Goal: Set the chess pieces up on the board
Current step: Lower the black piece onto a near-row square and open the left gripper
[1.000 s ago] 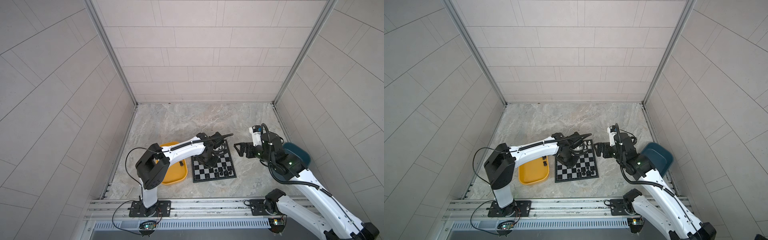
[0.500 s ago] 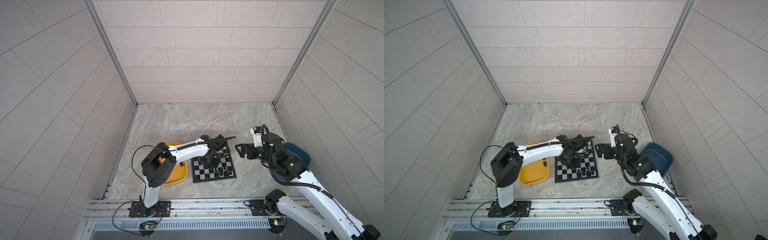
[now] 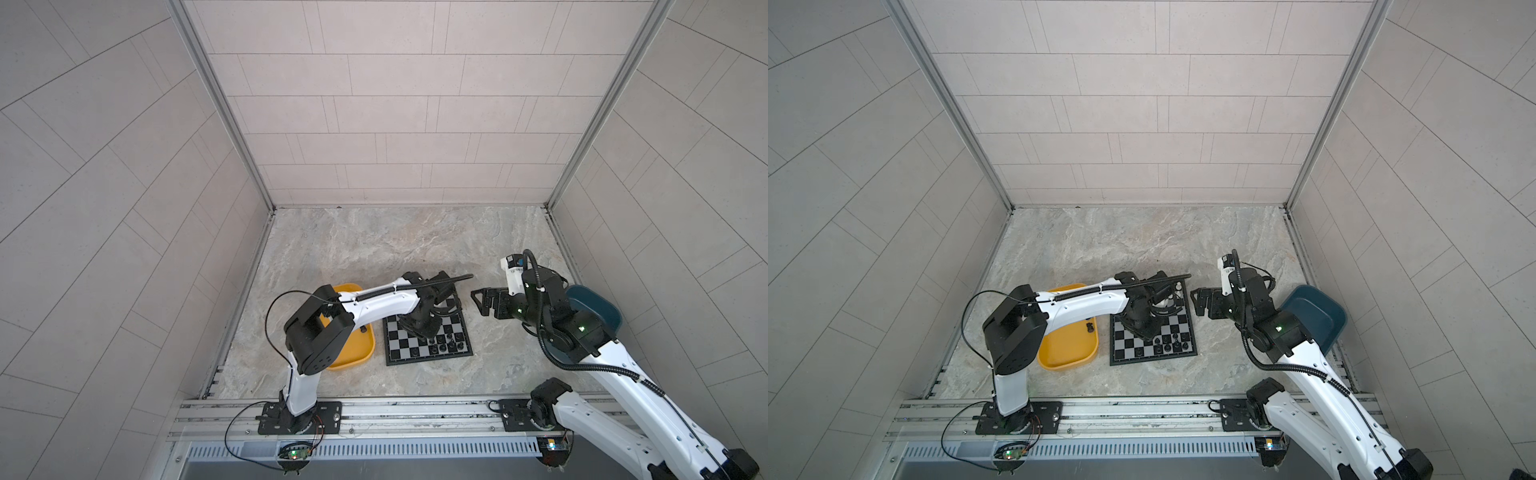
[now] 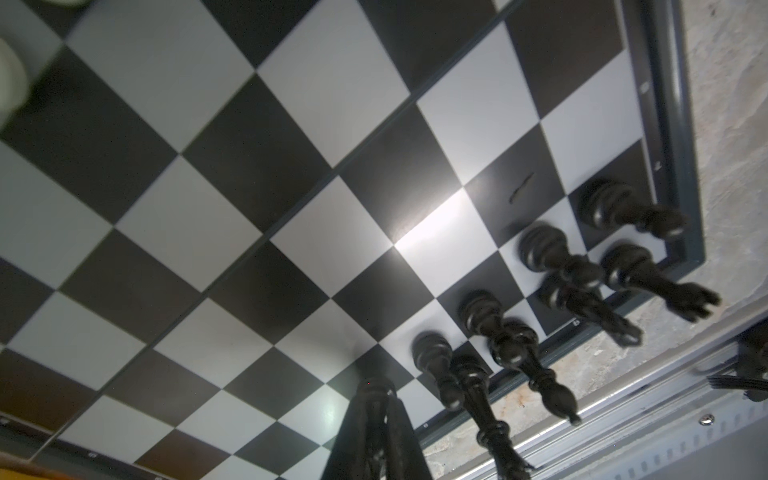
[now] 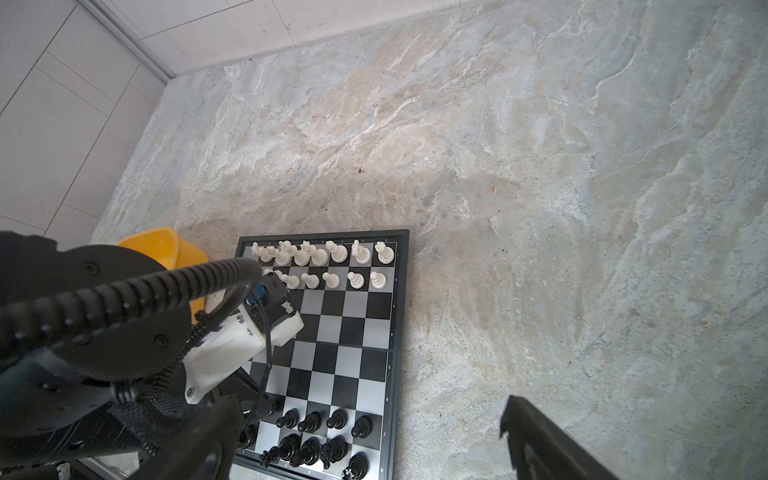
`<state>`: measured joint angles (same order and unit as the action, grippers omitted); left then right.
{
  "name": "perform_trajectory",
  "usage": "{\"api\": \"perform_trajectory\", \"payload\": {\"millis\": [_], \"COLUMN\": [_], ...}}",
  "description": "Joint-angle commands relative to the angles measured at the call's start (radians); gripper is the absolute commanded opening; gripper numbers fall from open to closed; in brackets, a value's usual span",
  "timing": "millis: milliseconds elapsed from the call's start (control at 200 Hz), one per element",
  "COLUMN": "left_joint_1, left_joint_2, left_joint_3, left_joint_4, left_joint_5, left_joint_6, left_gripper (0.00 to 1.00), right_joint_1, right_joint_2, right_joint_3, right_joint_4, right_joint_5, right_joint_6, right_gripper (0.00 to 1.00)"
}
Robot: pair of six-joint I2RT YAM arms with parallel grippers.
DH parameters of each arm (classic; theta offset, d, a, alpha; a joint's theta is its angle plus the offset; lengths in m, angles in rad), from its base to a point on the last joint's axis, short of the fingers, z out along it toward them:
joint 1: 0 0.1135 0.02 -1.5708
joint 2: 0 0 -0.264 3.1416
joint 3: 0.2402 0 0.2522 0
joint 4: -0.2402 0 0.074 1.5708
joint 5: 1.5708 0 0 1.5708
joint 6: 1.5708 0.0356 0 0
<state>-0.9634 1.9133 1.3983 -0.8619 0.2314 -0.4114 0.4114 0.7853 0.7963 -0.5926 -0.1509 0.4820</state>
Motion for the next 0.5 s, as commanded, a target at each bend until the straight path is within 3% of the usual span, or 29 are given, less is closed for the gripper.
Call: {"api": "perform_trajectory", "payload": {"millis": [0,330,495], "left_joint_1": [-0.008,-0.011,-0.011], "left_joint_2": [0.018,0.028,0.026], "left_joint_3": [-0.007,-0.02,-0.019], "left_joint_4": [-0.022,-0.017,-0.016], "left_joint_5": [-0.025,-0.017,-0.012], "left_joint_6": [-0.01,-0.015,-0.018], "left_gripper": [0.12,0.14,0.2], "right_joint_1": [-0.006,-0.006,-0.006], "right_joint_2": [-0.008,-0.012,-0.014], "right_joint_3": [-0.002,-0.003,-0.002], "right_joint_4": [-0.01,-0.012,-0.011], "right_joint_5": [0.005,0.008,0.009], "right_joint_6": [0.001,0.008,0.011], "right_gripper": [1.0,1.0,1.0]}}
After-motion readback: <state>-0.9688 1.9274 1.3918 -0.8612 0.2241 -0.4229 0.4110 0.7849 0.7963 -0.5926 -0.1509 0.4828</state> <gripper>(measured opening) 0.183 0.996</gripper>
